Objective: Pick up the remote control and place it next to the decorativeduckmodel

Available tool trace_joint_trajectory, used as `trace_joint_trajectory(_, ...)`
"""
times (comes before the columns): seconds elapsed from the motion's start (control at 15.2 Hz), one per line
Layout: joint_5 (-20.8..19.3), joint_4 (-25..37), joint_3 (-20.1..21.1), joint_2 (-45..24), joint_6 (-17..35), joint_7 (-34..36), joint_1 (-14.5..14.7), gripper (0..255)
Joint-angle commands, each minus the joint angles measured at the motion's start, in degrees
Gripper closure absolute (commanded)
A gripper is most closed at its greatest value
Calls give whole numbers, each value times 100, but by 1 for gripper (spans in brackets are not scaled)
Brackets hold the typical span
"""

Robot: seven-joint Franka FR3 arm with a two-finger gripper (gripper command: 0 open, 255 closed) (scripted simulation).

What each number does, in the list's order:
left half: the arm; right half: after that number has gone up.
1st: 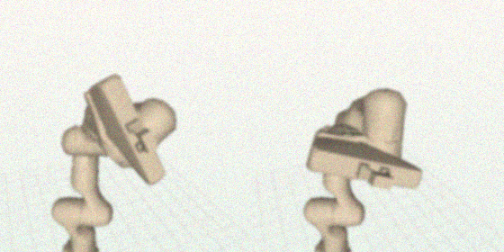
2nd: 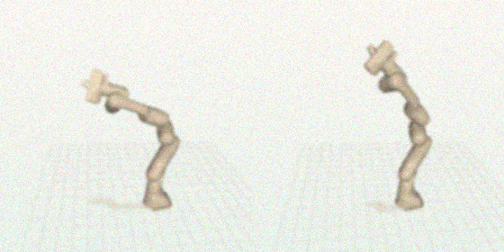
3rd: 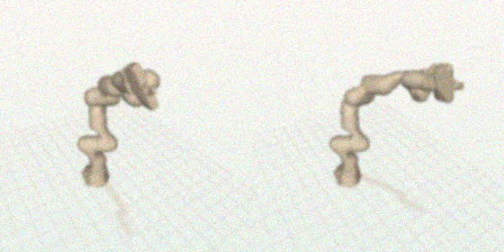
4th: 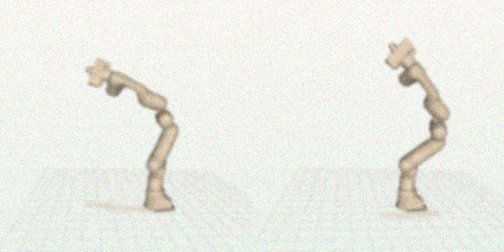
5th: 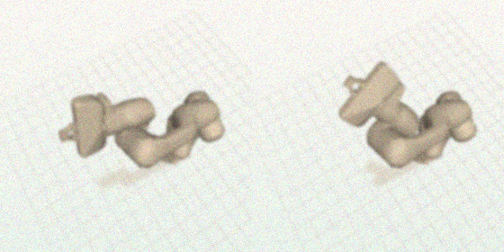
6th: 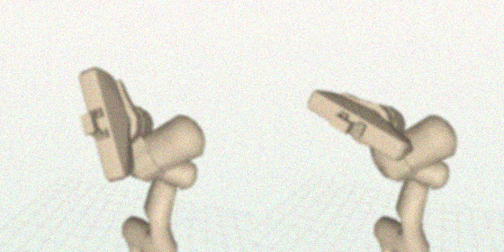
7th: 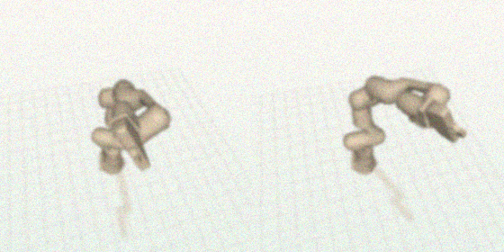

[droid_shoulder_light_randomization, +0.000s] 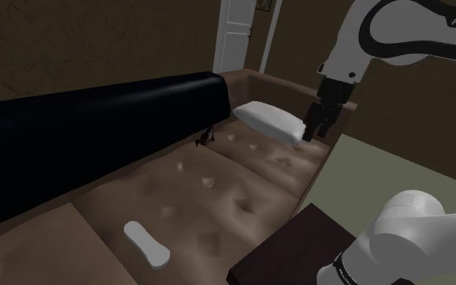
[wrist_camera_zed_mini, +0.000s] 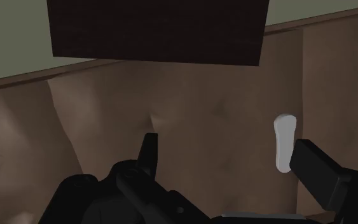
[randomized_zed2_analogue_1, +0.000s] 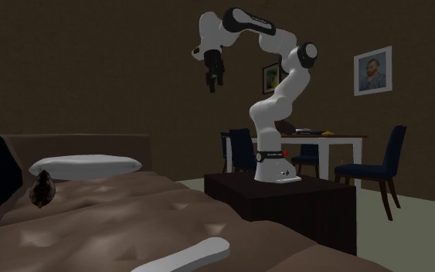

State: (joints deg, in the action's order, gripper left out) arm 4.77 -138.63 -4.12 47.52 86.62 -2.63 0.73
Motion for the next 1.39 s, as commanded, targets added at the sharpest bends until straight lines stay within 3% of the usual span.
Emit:
trace_joint_trajectory(0.0, 0, 0, 0, 0, 0, 0, 0, 0)
trace_joint_trajectory(0.66, 527, -590, 941, -1041, 1753, 609, 441, 0)
trace_joint_trajectory(1.32, 667, -392, 1841, -2849, 3471, 1279, 751, 0)
